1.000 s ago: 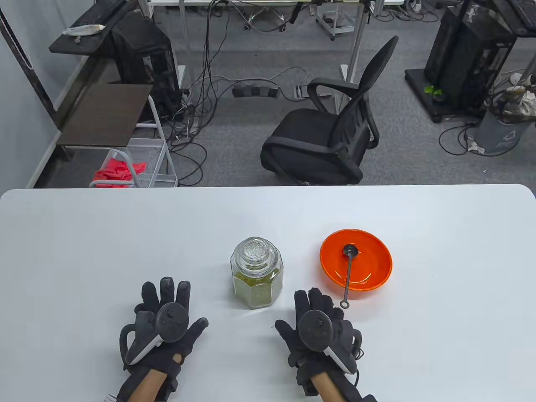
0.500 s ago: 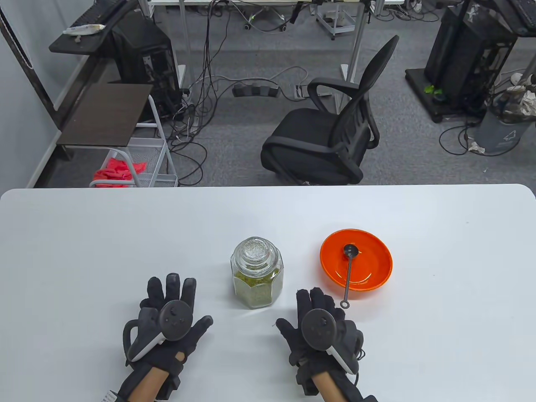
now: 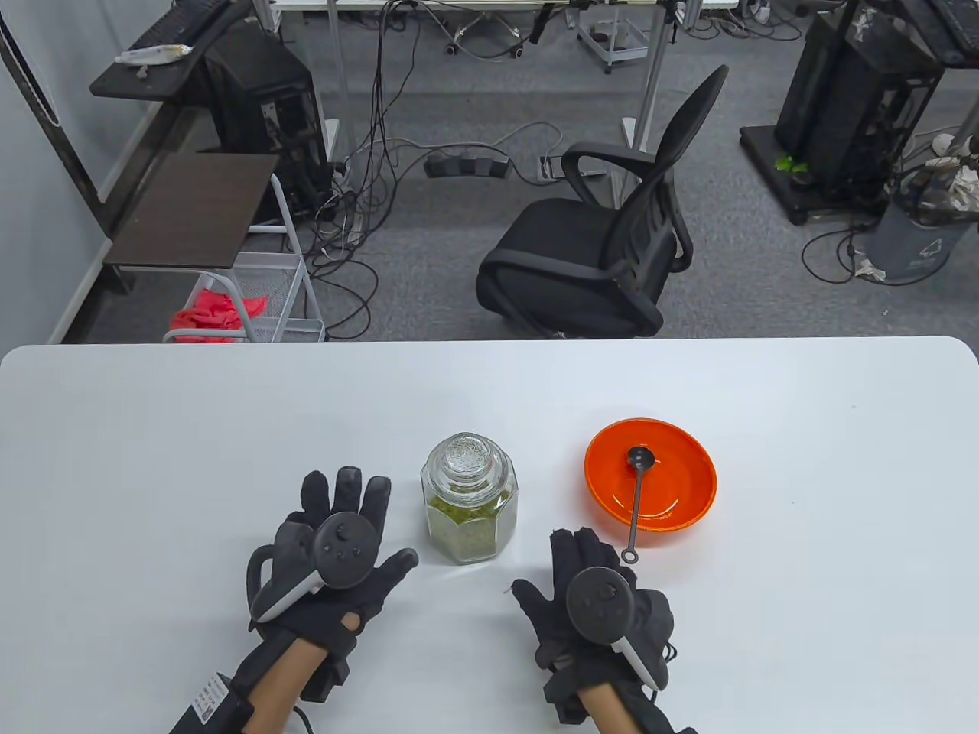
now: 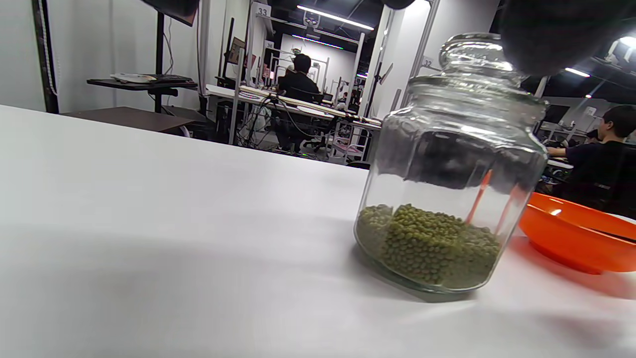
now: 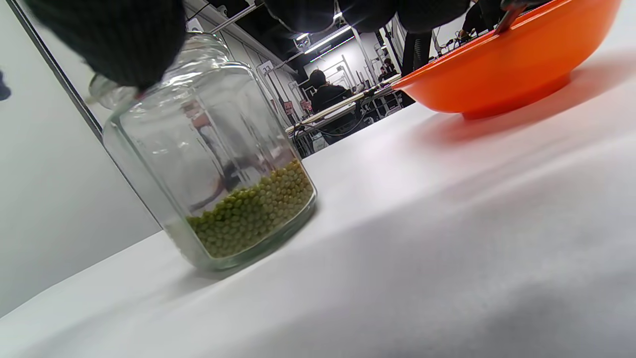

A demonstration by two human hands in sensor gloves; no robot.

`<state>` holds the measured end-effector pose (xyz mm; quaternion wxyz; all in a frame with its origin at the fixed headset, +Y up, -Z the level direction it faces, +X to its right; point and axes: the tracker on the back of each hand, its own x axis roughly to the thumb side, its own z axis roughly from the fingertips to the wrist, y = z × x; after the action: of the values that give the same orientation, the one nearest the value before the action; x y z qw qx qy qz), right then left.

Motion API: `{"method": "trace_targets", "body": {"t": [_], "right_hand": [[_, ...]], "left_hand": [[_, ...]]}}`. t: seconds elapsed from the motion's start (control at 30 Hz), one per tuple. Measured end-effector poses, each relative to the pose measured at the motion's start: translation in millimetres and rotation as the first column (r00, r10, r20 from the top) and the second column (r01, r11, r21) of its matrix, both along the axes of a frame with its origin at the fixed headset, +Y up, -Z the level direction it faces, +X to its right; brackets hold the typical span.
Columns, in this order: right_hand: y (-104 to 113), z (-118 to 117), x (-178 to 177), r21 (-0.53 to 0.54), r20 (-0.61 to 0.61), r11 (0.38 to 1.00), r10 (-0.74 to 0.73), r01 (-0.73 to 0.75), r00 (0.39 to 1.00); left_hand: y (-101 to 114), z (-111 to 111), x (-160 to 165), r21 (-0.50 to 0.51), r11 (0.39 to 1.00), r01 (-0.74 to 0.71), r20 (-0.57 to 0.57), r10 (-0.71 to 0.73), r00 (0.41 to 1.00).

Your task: Portion mung beans with measuring scoop (Bowl in hand)

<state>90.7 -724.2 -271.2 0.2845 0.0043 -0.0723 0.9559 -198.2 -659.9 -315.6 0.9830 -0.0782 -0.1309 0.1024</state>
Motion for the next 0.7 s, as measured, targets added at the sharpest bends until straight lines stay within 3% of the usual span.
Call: {"method": "trace_targets", "body": {"t": [0.7], "right_hand": [[0.6,1.4,-1.0,-0.003,-0.004,0.999,-0.049,0.049,0.999]], "left_hand": [[41.6,-39.3,43.0,-0.002,1.0,-0.001,0.071,0.001,0.998]]}}
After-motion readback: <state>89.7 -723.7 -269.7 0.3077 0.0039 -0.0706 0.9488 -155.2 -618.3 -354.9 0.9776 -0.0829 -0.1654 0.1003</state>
